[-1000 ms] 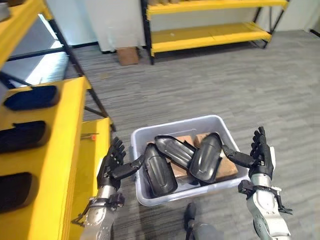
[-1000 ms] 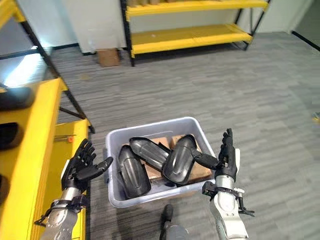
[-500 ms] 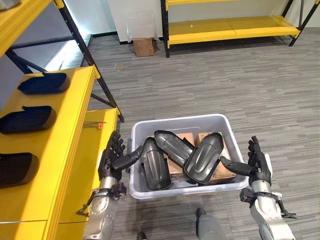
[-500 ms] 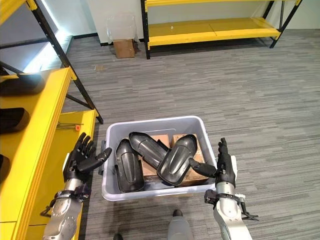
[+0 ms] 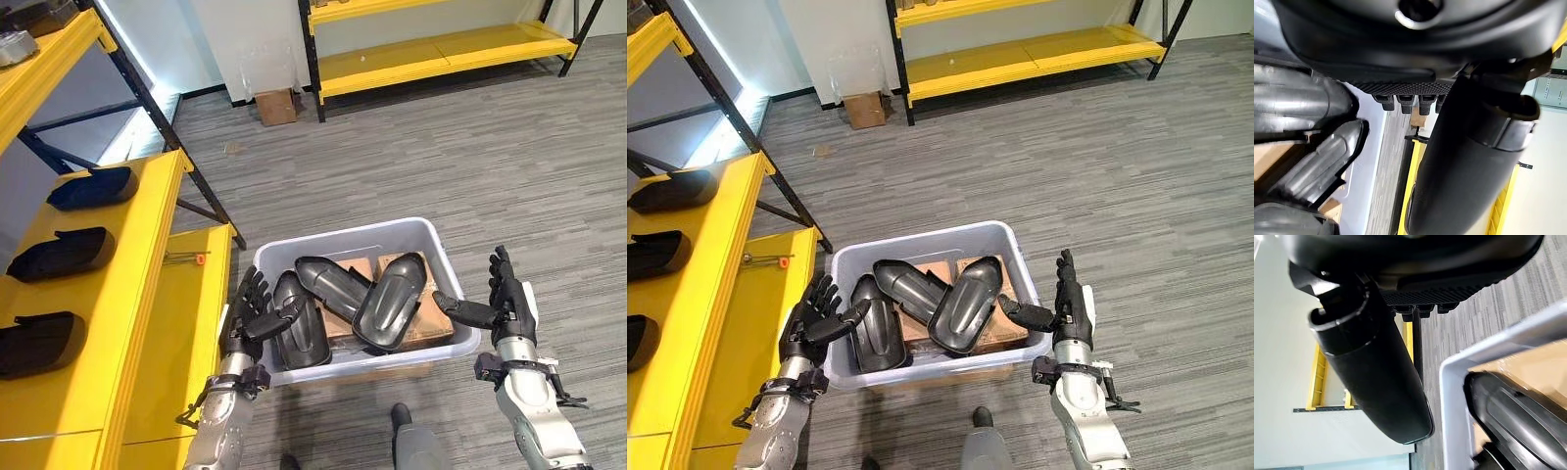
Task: Move parts from the plastic box to the shelf.
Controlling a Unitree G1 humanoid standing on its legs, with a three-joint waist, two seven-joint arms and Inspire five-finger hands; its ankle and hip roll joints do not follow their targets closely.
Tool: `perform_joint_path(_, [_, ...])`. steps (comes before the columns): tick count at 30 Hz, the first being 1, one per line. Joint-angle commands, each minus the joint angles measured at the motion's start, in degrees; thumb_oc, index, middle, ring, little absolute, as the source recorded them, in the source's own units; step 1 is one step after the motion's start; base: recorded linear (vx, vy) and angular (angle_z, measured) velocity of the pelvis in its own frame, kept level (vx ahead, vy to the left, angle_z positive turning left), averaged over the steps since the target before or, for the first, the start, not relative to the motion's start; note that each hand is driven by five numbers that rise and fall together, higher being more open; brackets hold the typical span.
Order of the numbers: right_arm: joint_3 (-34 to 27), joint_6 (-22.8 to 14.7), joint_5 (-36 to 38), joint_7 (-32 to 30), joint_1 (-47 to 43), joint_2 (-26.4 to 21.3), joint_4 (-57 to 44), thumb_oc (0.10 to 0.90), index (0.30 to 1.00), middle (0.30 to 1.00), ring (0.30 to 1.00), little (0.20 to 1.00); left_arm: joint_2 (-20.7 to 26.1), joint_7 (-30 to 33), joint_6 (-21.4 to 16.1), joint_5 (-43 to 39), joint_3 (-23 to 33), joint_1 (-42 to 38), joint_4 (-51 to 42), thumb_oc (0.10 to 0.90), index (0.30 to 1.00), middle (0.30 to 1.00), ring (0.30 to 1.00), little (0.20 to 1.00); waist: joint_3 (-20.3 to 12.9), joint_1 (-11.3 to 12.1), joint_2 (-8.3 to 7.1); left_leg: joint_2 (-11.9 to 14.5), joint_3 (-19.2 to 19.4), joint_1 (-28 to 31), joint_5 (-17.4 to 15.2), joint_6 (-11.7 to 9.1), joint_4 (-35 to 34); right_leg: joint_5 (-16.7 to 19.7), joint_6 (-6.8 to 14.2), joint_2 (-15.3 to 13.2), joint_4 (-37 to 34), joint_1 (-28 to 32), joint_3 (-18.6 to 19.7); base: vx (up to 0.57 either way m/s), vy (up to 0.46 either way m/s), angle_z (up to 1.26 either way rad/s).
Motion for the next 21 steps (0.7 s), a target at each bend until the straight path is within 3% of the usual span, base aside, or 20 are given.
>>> perform_joint_path(1, [0.5,-4.6,-4.3,1.4,-4.9,0.9,-7.1,0.900,1.000,1.000,1.000,1.000,4.3,-1.0,-6.4,0.7,3.8,-2.4,-4.7,0.900,1.000,1.000,1.000,1.000,-2.7,0.5,-4.45,-0.4,-0.8,0.9,2.8,-4.5,0.9,-4.7,-2.7,1.9,-6.3,10.5,-1.8,0.01,0.023,-0.04])
perform_joint_path(6, [2.1,-3.8,-6.7,5.3,-6.5,-0.2,-8.0,0.900,1.000,1.000,1.000,1.000,4.1,-0.6,-6.5,0.9,3.2,-2.8,-4.1,0.900,1.000,1.000,1.000,1.000,-2.6,0.6,-3.85,-0.6,-0.4,1.0,2.6,-4.6,-0.1,-4.3,-2.5,1.6,-7.1,10.6,-1.9,0.02,0.037,-0.07])
perform_joint_path(12, [5.4,1.6,-6.8,9.4,-8.9,-0.9,-10.3,0.900,1.000,1.000,1.000,1.000,4.6,3.1,-6.2,2.4,3.0,-2.8,-5.1,0.900,1.000,1.000,1.000,1.000,-2.0,1.7,-4.05,-2.2,-0.6,0.6,0.0,-4.0,-0.4,-2.9,-1.5,0.3,-8.6,10.0,-1.7,0.01,-0.001,-0.07])
perform_joint_path(16, [7.6,5.3,-7.3,8.3,-10.3,-1.1,-12.2,0.900,1.000,1.000,1.000,1.000,5.3,6.3,-5.7,3.5,2.9,-3.5,-7.1,0.900,1.000,1.000,1.000,1.000,-0.9,2.3,-4.33,-3.5,-1.3,-1.0,-2.1,-3.3,0.5,-2.0,-0.8,-0.5,-8.9,8.5,-1.1,-0.05,-0.024,-0.03])
perform_joint_path(21, [12.5,10.0,-11.9,5.8,-16.5,-0.6,-13.0,0.900,1.000,1.000,1.000,1.000,6.6,12.9,-5.0,4.8,1.5,-7.1,-10.3,0.900,1.000,1.000,1.000,1.000,3.2,3.5,-3.66,-5.0,-2.2,-4.5,-3.1,-2.3,1.1,-0.6,0.5,-2.0,-9.7,4.9,0.0,-0.16,-0.010,-0.06])
